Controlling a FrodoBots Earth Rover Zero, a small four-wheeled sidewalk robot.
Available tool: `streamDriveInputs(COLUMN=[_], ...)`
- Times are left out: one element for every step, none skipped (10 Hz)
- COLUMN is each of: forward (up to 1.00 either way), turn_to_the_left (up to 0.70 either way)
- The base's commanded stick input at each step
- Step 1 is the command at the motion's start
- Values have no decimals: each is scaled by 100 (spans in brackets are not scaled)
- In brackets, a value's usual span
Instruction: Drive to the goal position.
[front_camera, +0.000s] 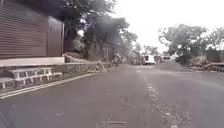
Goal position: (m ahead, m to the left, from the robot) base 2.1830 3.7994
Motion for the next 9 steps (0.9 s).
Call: streamDriveInputs(forward=[30,31,38,46,50,50,50,50,50], turn_to_the_left=[2,2,2,2,5,12,52,52,52])
